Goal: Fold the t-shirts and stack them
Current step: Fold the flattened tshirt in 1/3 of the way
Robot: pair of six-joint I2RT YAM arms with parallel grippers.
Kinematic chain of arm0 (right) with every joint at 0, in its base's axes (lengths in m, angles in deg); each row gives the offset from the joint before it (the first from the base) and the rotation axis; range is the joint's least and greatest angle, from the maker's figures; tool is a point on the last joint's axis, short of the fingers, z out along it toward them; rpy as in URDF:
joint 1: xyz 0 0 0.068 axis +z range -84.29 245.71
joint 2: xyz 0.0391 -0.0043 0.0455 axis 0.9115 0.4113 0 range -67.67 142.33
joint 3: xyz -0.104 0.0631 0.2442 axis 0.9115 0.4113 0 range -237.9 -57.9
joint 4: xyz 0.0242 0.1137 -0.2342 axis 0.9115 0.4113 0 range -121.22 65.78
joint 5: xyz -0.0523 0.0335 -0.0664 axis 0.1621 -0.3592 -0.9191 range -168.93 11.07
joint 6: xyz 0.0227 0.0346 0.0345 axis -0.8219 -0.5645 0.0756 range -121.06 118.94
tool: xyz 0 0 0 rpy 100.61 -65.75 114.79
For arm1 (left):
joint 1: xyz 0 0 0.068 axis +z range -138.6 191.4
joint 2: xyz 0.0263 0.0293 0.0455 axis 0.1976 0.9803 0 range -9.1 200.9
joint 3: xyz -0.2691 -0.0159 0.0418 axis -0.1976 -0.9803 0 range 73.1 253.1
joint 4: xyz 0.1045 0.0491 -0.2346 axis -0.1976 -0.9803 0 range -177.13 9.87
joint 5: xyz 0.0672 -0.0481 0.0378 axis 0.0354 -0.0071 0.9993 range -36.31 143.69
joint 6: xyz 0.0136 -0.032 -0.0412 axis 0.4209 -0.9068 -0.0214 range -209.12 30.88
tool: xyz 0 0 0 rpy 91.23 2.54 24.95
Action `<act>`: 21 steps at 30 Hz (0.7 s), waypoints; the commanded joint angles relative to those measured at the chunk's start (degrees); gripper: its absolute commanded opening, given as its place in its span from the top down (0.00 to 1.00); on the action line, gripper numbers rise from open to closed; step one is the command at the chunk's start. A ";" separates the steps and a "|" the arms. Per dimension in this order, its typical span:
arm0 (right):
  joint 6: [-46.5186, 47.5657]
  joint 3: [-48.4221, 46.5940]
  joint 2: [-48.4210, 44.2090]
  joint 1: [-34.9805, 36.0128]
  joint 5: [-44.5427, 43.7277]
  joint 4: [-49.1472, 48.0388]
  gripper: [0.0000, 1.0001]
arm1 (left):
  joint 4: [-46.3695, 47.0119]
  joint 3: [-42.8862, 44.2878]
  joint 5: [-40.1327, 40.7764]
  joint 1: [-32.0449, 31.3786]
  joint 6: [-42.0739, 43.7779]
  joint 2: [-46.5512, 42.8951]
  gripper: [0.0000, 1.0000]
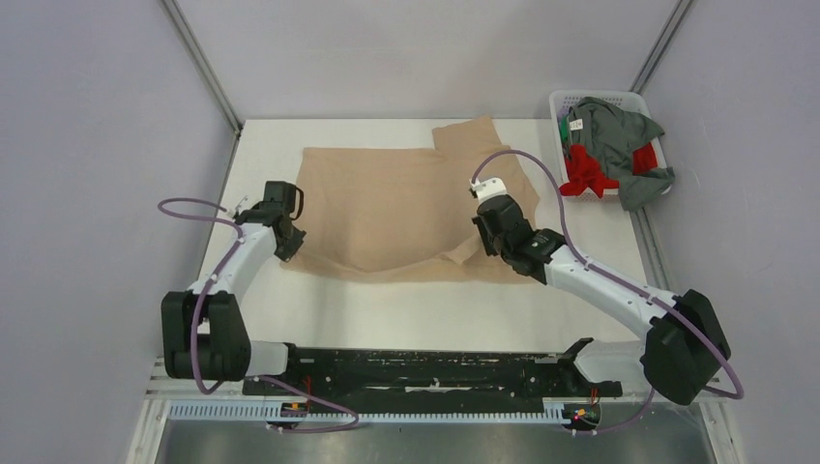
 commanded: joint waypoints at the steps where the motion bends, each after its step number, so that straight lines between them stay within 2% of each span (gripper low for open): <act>1: 3.93 -3.97 3.30 -4.23 2.65 -6.29 1.00 | 2.98 5.96 0.65 0.27 0.66 5.30 0.98; 4: 5.24 -5.05 6.02 -7.15 7.22 -9.48 1.00 | 3.49 8.73 1.50 0.24 0.88 8.16 0.98; 9: 6.81 -9.56 12.24 -10.36 7.46 -10.29 0.99 | 4.12 12.81 2.16 0.26 1.53 13.68 0.97; 12: 9.38 -12.10 16.85 -12.30 9.25 -11.30 0.97 | 4.03 15.43 2.29 0.22 1.36 17.49 0.92; 13: 9.94 -13.62 19.02 -12.96 9.78 -11.32 0.96 | 4.03 16.46 2.30 0.23 1.43 18.81 0.84; 14: 10.66 -15.38 20.67 -13.66 9.85 -11.76 0.95 | 4.03 17.29 2.53 0.22 1.45 19.86 0.72; 15: 11.24 -16.77 23.10 -14.22 9.33 -12.48 0.90 | 3.74 18.42 2.52 0.37 1.53 21.05 0.67; 16: 11.58 -19.20 25.33 -14.99 8.64 -12.59 0.79 | 3.45 19.50 2.16 0.40 1.85 21.92 0.63; 17: 11.77 -21.72 28.18 -15.66 7.12 -12.46 0.58 | 2.80 20.91 2.03 0.46 2.28 22.73 0.57; 18: 11.77 -25.11 30.99 -16.62 5.72 -12.34 0.44 | 1.82 22.21 2.19 0.40 2.41 23.15 0.44; 19: 11.38 -28.59 33.30 -17.35 3.16 -10.99 0.38 | 0.54 23.82 2.37 0.46 2.57 23.25 0.27; 20: 10.97 -32.64 35.48 -18.03 0.66 -9.50 0.33 | -0.60 25.24 2.46 0.56 2.91 22.80 0.02; 21: 10.86 -35.81 36.68 -18.41 -0.99 -7.64 0.26 | -1.37 26.09 2.56 0.53 3.45 22.23 0.00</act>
